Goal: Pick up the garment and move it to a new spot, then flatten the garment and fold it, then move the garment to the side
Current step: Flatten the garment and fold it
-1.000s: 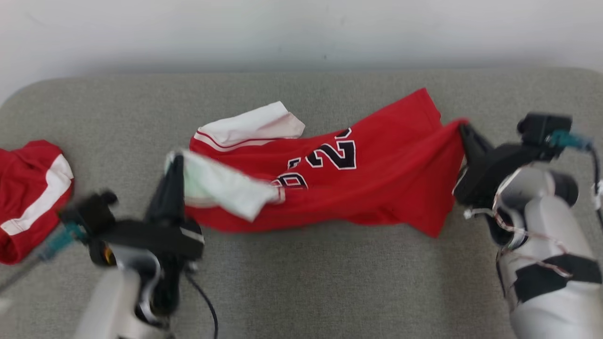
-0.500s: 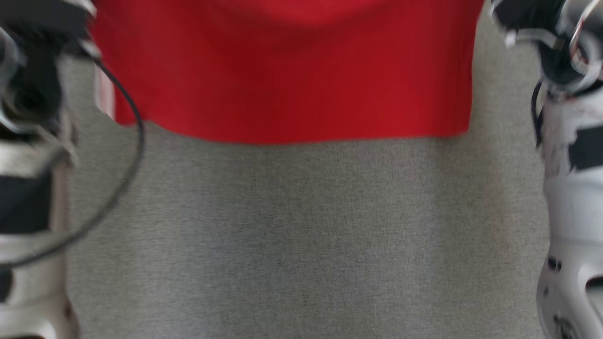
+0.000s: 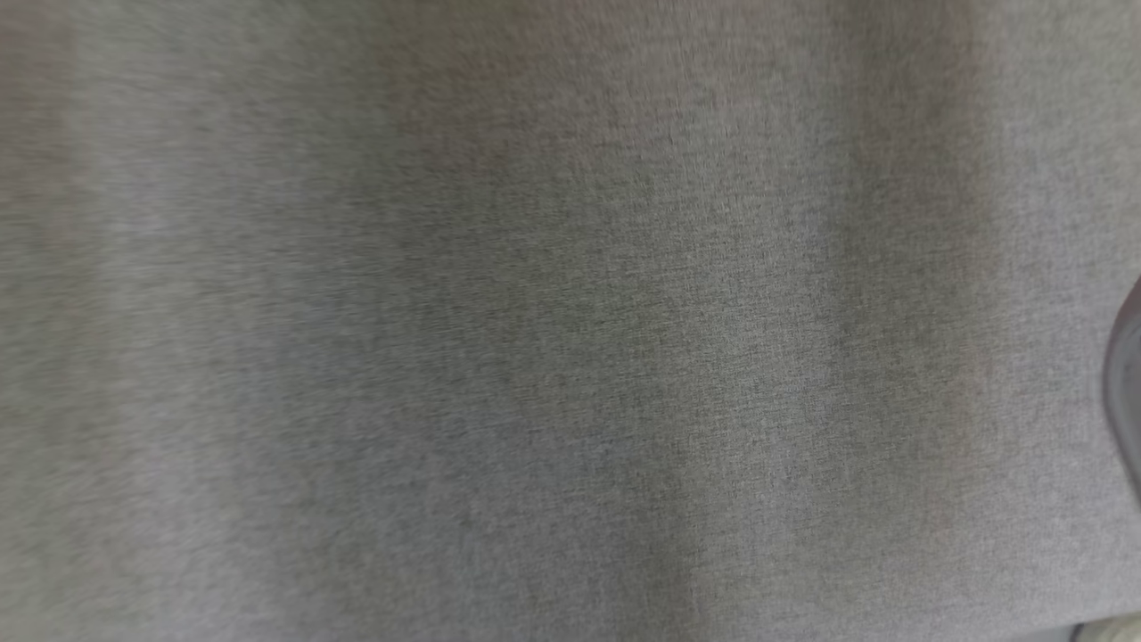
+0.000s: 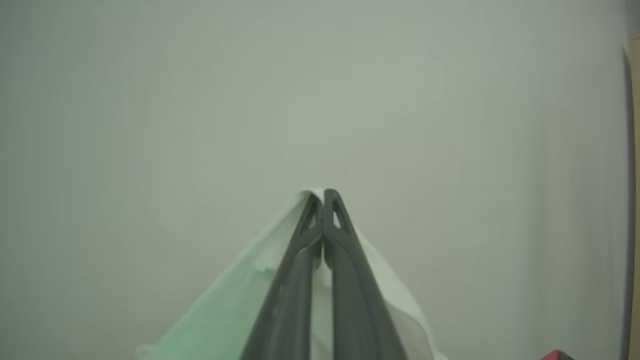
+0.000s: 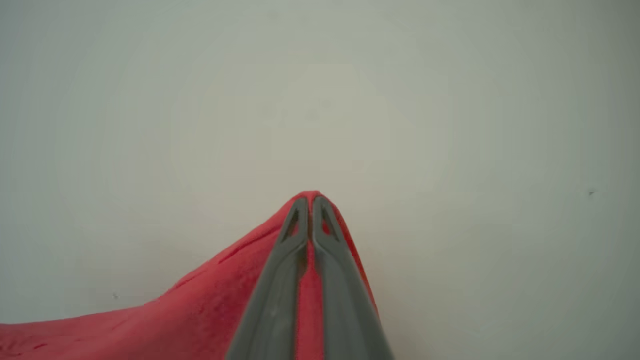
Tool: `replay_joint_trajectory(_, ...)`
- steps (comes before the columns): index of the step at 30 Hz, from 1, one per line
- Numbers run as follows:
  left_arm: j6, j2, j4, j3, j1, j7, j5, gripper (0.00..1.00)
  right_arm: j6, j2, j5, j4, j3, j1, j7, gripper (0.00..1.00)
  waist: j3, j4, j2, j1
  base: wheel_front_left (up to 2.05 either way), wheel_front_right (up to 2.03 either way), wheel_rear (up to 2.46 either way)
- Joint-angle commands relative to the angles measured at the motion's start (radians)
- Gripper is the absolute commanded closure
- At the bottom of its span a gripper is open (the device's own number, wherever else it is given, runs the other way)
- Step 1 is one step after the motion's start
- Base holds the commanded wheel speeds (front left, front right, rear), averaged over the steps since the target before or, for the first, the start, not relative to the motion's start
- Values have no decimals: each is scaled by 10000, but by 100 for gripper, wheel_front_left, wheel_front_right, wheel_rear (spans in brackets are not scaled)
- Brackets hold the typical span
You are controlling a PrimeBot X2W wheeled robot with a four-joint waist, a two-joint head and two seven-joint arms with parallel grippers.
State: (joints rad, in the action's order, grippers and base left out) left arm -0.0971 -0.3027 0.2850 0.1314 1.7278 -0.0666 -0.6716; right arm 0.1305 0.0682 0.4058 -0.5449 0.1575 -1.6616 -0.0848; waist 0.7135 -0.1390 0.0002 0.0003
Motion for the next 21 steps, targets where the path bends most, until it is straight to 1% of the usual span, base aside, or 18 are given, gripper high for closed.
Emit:
replay_joint_trajectory(1,-44,-7,143,1,394,-273,111,100,2,-50,-62,-66,83,-312,361,100,646,-503,-2,-3,0,0,0)
replay_joint_trajectory(6,-175,213,417,25,1906,-1322,229,100,2,95,-132,-321,454,-1149,1693,100,584,-544,-2,-3,0,0,0)
replay_joint_trajectory(9,-257,381,397,72,2441,-1660,33,100,2,296,-229,-477,219,-1163,2228,100,558,-604,-2,-3,0,0,0)
replay_joint_trajectory(11,-277,447,418,66,2500,-1735,-76,100,2,394,-305,-514,99,-1087,2397,100,564,-613,-2,-3,0,0,0)
replay_joint_trajectory(13,-321,503,562,259,2300,-1797,-219,100,3,536,-377,-671,-230,-861,2569,100,683,-581,-2,-3,0,0,0)
replay_joint_trajectory(15,-351,375,734,616,1805,-1819,-302,100,2,691,-450,-811,-721,-615,2738,100,815,-558,-2,-3,0,0,0)
replay_joint_trajectory(18,-329,21,673,1154,1074,-1872,-542,100,2,951,-459,-988,-1517,-234,2965,100,998,-518,-2,-3,0,0,0)
replay_joint_trajectory(21,-333,-262,465,1617,185,-1916,-1051,100,2,1133,-248,-1241,-2178,280,3113,100,1062,-442,-2,-3,0,0,0)
